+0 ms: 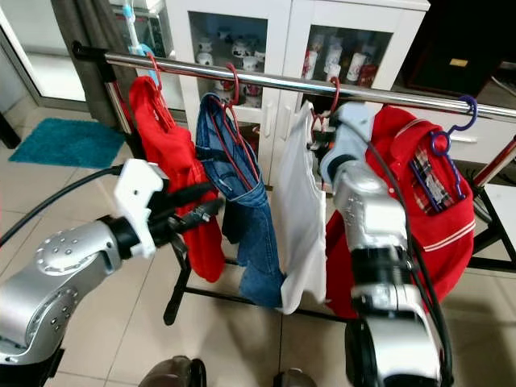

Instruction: Hang hanger

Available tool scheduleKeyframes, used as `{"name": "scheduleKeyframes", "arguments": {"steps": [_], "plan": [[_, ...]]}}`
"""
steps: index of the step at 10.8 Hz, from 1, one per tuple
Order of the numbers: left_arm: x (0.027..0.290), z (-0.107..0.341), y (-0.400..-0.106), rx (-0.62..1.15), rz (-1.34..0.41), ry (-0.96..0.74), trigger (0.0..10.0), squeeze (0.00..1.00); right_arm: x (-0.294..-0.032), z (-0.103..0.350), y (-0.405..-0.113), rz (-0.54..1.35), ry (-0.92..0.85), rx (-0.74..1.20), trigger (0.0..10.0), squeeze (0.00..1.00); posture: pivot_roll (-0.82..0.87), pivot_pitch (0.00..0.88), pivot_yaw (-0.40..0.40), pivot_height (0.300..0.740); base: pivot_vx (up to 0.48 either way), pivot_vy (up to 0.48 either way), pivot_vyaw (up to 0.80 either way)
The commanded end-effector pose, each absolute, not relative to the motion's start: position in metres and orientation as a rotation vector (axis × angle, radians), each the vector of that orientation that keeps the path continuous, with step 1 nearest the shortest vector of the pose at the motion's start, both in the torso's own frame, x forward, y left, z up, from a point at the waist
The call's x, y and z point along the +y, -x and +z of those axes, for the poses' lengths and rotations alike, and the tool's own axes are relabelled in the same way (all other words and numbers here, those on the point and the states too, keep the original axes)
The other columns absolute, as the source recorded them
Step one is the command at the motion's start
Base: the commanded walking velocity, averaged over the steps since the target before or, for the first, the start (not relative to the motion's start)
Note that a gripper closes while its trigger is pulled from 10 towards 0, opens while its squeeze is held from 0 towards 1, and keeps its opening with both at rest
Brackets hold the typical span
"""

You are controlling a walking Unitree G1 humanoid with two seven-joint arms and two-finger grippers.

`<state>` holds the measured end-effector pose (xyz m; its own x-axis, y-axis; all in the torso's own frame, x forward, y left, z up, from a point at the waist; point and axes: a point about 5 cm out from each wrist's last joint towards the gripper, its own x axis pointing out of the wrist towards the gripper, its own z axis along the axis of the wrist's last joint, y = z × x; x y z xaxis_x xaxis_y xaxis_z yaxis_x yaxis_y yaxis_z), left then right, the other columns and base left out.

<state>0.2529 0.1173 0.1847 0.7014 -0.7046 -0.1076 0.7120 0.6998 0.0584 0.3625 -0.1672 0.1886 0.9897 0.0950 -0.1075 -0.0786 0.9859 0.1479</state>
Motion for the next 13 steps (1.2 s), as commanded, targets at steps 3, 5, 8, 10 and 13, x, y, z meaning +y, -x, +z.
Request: {"name": "scheduleKeyframes", "arguments": {"steps": [3, 5, 8, 10, 13], "plan": [[0.130, 0.182, -0.260, 0.055, -0.598, -0.101, 10.0, 0.00, -0.162, 0.215, -0.327, 0.176, -0.186, -0.117, 10.0, 0.00, 0.13, 0.072, 0.010, 0.740, 0.000, 0.000, 0.00], [0.131, 0.181, -0.262, 0.058, -0.561, -0.102, 10.0, 0.00, -0.159, 0.210, -0.302, 0.239, -0.222, -0.124, 10.0, 0.00, 0.12, 0.072, 0.015, 0.740, 0.000, -0.172, 0.00], [0.129, 0.179, -0.264, 0.049, -0.534, -0.082, 10.0, 0.00, -0.162, 0.198, -0.278, 0.164, -0.220, -0.107, 10.0, 0.00, 0.10, 0.080, 0.011, 0.740, 0.000, -0.366, 0.00], [0.124, 0.176, -0.262, 0.053, -0.536, -0.073, 10.0, 0.00, -0.163, 0.190, -0.270, 0.125, -0.203, -0.083, 10.0, 0.00, 0.09, 0.084, 0.003, 0.740, 0.000, -0.356, 0.00], [0.124, 0.176, -0.261, 0.050, -0.525, -0.073, 10.0, 0.00, -0.165, 0.187, -0.268, 0.095, -0.197, -0.062, 10.0, 0.00, 0.09, 0.088, -0.010, 0.740, 0.000, -0.307, 0.00]]}}
